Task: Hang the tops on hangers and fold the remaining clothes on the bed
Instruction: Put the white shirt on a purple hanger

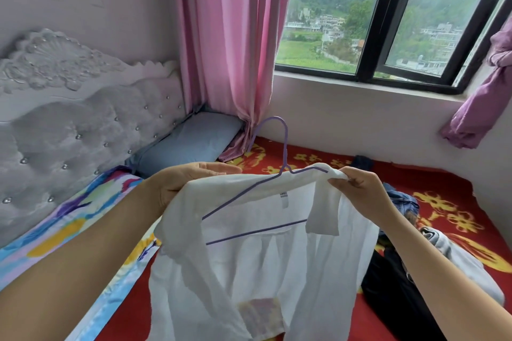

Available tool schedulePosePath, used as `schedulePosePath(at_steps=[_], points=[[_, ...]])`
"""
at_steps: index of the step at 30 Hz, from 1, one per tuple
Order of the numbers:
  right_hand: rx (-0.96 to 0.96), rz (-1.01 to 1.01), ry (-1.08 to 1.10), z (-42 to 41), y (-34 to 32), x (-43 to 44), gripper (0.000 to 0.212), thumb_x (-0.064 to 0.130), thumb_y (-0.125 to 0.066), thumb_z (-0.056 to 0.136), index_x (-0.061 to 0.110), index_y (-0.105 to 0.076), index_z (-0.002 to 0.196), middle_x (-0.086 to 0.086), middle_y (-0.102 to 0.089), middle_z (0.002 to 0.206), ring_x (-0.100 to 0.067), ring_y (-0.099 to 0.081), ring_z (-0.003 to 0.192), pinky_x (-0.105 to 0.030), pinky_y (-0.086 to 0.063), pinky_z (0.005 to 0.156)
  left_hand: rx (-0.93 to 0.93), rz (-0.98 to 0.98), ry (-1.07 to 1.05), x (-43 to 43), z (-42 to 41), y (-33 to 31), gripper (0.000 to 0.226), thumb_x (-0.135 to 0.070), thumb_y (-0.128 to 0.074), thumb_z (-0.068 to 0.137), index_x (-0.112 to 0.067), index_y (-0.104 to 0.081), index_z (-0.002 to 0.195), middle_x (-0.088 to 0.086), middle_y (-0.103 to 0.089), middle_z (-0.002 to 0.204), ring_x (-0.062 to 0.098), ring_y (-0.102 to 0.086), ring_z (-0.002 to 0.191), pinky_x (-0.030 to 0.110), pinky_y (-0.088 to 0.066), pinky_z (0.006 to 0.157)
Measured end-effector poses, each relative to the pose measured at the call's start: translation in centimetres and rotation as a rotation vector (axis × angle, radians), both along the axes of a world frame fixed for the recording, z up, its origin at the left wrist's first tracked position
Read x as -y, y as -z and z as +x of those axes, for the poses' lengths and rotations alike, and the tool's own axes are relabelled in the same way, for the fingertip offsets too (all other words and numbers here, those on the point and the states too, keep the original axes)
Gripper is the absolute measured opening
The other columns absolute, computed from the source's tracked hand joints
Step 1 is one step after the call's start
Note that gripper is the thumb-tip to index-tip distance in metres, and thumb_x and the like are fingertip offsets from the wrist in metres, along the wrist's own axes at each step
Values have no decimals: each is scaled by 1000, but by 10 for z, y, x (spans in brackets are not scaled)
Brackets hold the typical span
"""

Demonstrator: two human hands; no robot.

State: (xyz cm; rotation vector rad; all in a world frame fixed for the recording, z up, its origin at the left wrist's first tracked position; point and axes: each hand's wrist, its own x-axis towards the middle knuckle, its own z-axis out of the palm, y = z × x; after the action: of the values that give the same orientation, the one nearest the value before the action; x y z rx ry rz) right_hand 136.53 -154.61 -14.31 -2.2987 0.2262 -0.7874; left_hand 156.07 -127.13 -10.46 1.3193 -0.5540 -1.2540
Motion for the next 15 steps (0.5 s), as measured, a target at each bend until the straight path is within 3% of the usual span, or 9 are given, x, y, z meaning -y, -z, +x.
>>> schedulePosePath(at_steps=[3, 6, 9, 11, 13, 15], points=[[31, 36, -1, 1, -2, -1, 11, 7, -64, 83, 10, -60, 72, 24, -56, 59, 0, -48, 53, -7, -36, 50, 262, 69, -31, -5, -5, 4, 79, -44, -94, 26, -15, -75, 97, 8, -71, 94, 14, -67, 74, 25, -55, 59], [53, 46, 29, -2, -4, 2, 17, 30, -63, 78, 30, -58, 62, 19, -56, 59, -5, -44, 52, -10, -33, 49, 606, 102, -85, -16, -10, 7, 89, -79, -74, 25, -28, -72, 98, -4, -72, 90, 8, -65, 81, 19, -48, 68], [71, 42, 93, 2, -1, 8, 37, 14, -64, 84, 38, -52, 59, 20, -56, 57, -3, -46, 52, -10, -33, 49, 697, 81, -88, -25, -20, 15, 76, -81, -68, 42, -29, -70, 96, -4, -72, 94, 11, -67, 88, 22, -52, 73], [86, 48, 137, 6, 0, 8, 32, 10, -63, 86, 28, -53, 63, 13, -52, 52, -4, -46, 51, -10, -33, 49, 816, 105, -154, -28, -25, 21, 64, -81, -66, 47, -34, -70, 91, -5, -72, 91, 15, -68, 89, 30, -56, 78], [105, 86, 166, 9, 1, 8, 30, 9, -62, 87, 21, -53, 62, 11, -48, 55, -6, -42, 49, -11, -33, 48, 1151, 226, -296, -30, -26, 29, 78, -89, -51, 44, -34, -68, 97, -8, -69, 96, 17, -64, 90, 35, -54, 76], [125, 126, 184, 10, 3, 9, 32, 8, -62, 87, 15, -51, 58, 1, -45, 55, -8, -40, 50, -13, -30, 48, 1651, 330, -564, -31, -25, 43, 82, -81, -43, 59, -18, -67, 107, 6, -65, 98, 31, -59, 88, 41, -51, 70]])
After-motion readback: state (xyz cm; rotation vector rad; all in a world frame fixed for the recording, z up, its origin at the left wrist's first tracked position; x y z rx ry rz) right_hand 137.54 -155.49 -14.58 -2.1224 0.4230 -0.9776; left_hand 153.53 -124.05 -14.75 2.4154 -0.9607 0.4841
